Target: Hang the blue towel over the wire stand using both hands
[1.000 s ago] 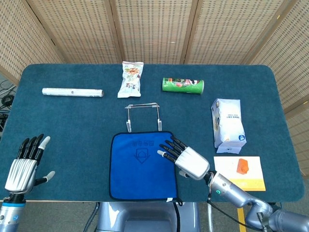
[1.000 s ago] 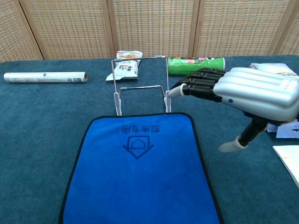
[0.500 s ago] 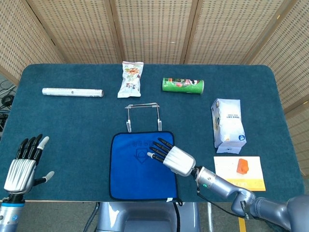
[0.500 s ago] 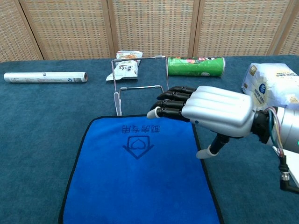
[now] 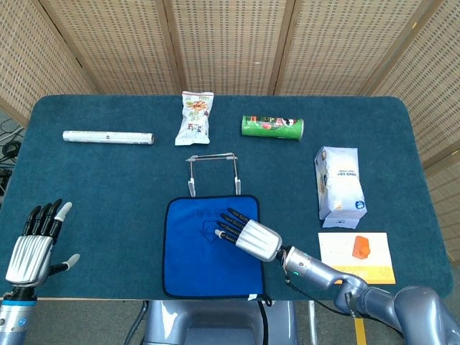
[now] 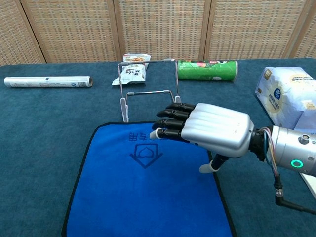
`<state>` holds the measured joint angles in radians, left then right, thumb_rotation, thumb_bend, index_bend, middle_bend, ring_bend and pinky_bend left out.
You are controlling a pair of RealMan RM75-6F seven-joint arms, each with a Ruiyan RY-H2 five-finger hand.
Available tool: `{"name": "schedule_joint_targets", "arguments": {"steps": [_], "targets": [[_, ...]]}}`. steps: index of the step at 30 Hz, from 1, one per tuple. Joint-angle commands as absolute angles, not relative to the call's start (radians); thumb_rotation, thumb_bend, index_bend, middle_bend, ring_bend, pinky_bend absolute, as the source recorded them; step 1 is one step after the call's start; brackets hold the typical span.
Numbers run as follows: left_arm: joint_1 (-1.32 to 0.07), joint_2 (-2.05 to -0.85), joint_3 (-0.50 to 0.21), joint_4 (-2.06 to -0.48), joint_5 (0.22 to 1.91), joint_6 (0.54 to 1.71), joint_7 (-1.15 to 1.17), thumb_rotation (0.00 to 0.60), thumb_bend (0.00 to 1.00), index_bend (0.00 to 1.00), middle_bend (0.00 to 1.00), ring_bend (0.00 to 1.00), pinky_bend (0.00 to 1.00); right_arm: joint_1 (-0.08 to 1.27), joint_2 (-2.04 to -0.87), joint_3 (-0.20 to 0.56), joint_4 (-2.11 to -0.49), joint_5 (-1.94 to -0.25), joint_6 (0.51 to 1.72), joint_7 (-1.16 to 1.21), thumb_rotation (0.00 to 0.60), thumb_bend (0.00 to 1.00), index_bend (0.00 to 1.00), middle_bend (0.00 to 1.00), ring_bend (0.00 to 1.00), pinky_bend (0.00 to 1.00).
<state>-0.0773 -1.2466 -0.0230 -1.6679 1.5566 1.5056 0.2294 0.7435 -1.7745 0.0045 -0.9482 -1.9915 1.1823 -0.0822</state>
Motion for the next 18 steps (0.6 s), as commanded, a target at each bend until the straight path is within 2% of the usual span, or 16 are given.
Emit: {"name": "schedule_joint_targets", "arguments": {"steps": [1, 18], "targets": [[-0.079, -1.246, -0.021, -1.669, 1.555, 1.501, 0.233, 0.600, 0.02, 0.00, 0.00, 0.00, 0.00, 0.755, -1.778, -0.002, -0.928, -1.991, 1.189, -0.086, 0.600, 0.00, 0.14, 0.14, 0.01, 0.07], [-0.083, -1.241, -0.020, -1.675, 1.547, 1.495, 0.229, 0.600, 0.02, 0.00, 0.00, 0.00, 0.00, 0.782, -1.789, -0.053, -0.826, -1.982, 1.216, -0.111, 0.600, 0.00, 0.15, 0.15, 0.01, 0.08]]}}
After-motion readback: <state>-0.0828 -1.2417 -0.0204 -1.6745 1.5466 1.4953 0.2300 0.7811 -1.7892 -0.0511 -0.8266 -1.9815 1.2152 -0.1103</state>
